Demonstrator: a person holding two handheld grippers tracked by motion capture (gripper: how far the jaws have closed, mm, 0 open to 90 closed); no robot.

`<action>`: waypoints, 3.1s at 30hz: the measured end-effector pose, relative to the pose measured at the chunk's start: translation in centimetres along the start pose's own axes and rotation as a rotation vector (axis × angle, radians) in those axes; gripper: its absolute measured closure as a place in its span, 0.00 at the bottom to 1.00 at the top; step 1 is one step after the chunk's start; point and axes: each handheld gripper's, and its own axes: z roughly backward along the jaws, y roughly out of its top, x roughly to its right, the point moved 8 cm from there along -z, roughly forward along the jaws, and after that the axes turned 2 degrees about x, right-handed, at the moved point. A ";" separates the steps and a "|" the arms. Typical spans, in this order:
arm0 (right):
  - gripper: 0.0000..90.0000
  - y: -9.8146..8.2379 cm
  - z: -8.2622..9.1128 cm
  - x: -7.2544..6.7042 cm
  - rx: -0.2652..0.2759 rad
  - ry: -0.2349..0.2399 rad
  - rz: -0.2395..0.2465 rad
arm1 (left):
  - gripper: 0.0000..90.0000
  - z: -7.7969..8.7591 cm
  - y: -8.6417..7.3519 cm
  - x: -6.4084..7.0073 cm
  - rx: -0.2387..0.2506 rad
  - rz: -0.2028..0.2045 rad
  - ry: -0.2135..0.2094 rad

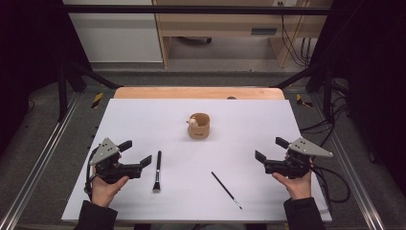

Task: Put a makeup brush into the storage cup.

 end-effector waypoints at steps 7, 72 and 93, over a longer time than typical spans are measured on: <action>0.08 0.1 0.2 0.1 0.005 -0.006 0.000 | 0.08 0.0 0.1 -0.1 0.002 0.011 0.009; 0.08 -0.6 -1.4 -2.0 -0.062 0.007 0.059 | 0.31 -6.5 -8.7 1.1 -0.443 0.003 0.068; 0.07 -0.9 -1.7 -2.1 -0.077 0.010 0.062 | 0.61 -6.8 -9.4 0.8 -0.492 0.007 0.120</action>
